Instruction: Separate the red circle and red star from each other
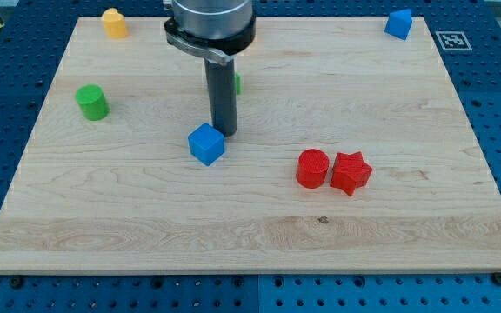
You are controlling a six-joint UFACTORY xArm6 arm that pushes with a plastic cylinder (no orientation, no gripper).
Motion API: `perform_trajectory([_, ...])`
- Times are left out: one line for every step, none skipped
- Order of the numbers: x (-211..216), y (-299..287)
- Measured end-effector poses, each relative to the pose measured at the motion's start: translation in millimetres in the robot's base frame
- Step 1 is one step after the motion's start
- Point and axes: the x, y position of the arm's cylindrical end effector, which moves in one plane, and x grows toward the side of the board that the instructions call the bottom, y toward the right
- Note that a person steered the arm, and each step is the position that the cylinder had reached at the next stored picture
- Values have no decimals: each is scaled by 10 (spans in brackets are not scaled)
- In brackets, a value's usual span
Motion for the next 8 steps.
perform_trajectory([88,194])
perform_trajectory([139,399])
perform_trajectory([335,600])
perform_trajectory([661,607])
perform_trajectory([927,711])
perform_trajectory([973,994])
perform_trajectory([864,1161])
perform_trajectory([731,1171])
